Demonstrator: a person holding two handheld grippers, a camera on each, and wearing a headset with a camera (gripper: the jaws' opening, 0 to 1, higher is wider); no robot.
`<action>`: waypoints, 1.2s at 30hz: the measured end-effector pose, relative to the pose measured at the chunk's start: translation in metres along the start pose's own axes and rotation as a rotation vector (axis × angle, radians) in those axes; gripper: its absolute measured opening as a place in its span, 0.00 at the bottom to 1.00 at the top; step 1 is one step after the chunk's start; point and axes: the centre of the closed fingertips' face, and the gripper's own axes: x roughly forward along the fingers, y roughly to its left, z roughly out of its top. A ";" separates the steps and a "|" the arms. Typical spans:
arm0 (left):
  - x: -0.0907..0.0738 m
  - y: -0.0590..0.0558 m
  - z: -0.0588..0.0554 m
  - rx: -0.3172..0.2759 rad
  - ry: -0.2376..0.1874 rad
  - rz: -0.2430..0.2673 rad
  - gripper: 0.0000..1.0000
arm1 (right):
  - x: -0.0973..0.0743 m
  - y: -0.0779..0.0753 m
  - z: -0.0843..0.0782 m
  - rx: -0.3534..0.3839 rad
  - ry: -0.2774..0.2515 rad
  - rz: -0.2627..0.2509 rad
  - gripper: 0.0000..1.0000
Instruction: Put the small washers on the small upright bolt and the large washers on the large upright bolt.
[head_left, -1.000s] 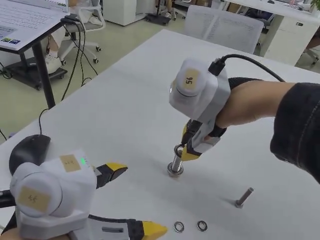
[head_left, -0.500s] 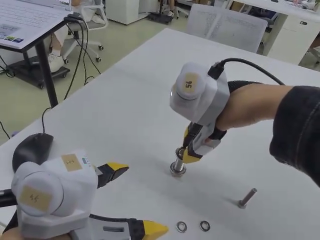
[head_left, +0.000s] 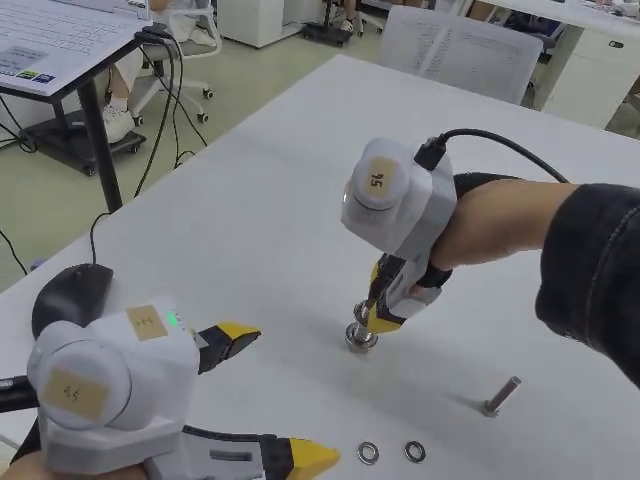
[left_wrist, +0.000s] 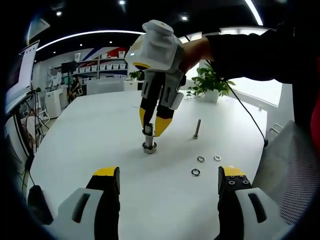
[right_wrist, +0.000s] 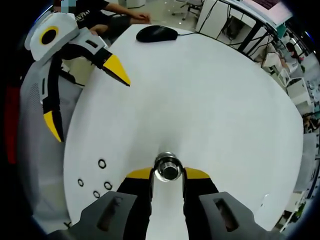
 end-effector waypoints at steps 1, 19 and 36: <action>0.000 0.000 0.000 0.000 0.000 0.000 0.80 | 0.001 0.000 0.000 -0.002 -0.003 -0.003 0.23; -0.001 0.000 -0.003 -0.001 0.005 0.002 0.80 | 0.017 0.004 -0.001 0.016 0.000 0.005 0.24; 0.000 -0.001 -0.002 0.001 0.009 -0.001 0.80 | 0.024 0.005 -0.004 0.015 -0.003 -0.006 0.24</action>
